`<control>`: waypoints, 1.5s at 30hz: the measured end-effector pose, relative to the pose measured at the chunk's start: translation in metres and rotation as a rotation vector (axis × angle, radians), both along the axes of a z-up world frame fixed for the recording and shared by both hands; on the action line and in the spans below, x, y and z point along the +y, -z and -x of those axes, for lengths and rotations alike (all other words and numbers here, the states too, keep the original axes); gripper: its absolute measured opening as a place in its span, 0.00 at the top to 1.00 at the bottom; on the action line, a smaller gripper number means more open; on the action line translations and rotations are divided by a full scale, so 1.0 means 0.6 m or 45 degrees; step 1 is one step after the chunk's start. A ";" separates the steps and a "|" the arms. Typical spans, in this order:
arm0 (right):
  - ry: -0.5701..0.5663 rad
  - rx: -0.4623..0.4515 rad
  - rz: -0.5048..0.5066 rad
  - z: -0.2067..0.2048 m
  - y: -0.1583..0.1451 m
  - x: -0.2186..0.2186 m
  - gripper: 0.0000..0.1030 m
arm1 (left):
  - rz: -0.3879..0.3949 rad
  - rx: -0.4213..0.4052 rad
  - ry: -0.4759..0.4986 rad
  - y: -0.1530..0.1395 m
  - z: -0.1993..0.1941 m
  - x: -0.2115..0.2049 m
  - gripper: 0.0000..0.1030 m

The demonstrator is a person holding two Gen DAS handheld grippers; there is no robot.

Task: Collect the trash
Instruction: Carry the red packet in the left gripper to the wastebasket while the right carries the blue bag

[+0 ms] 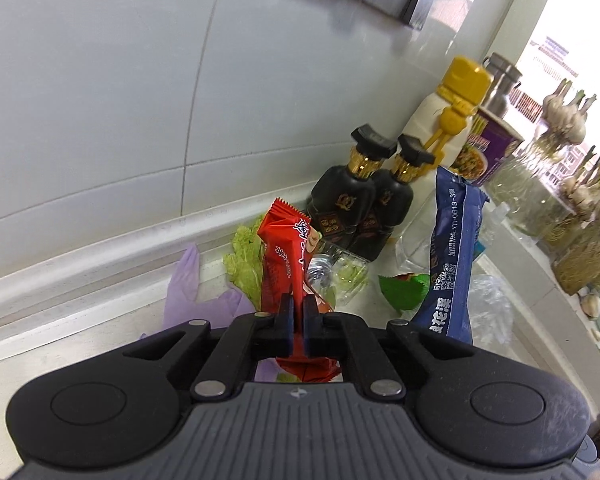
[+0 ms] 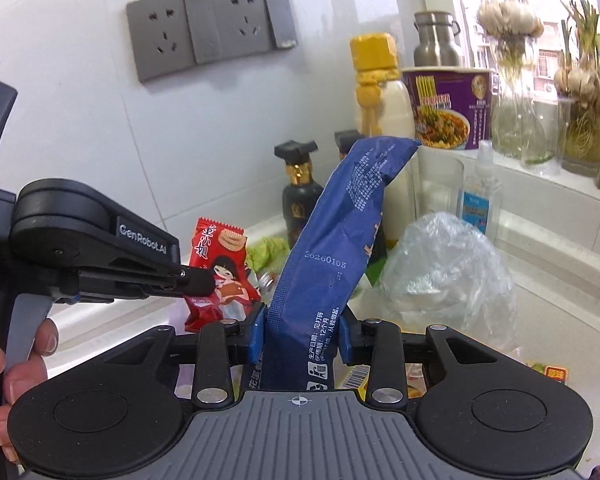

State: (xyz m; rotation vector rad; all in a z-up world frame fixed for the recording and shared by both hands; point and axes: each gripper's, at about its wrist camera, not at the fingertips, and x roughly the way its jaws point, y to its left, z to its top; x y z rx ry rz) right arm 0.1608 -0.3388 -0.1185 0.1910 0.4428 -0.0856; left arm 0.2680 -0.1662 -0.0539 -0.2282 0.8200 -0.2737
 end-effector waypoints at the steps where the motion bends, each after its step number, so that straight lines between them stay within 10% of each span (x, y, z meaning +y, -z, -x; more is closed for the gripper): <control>1: -0.001 -0.002 -0.004 0.004 -0.003 0.002 0.67 | 0.007 -0.006 0.001 -0.004 0.005 0.004 0.97; 45: -0.514 0.291 -0.106 0.183 -0.025 0.278 0.66 | 0.196 0.030 -0.241 -0.029 0.333 0.313 0.97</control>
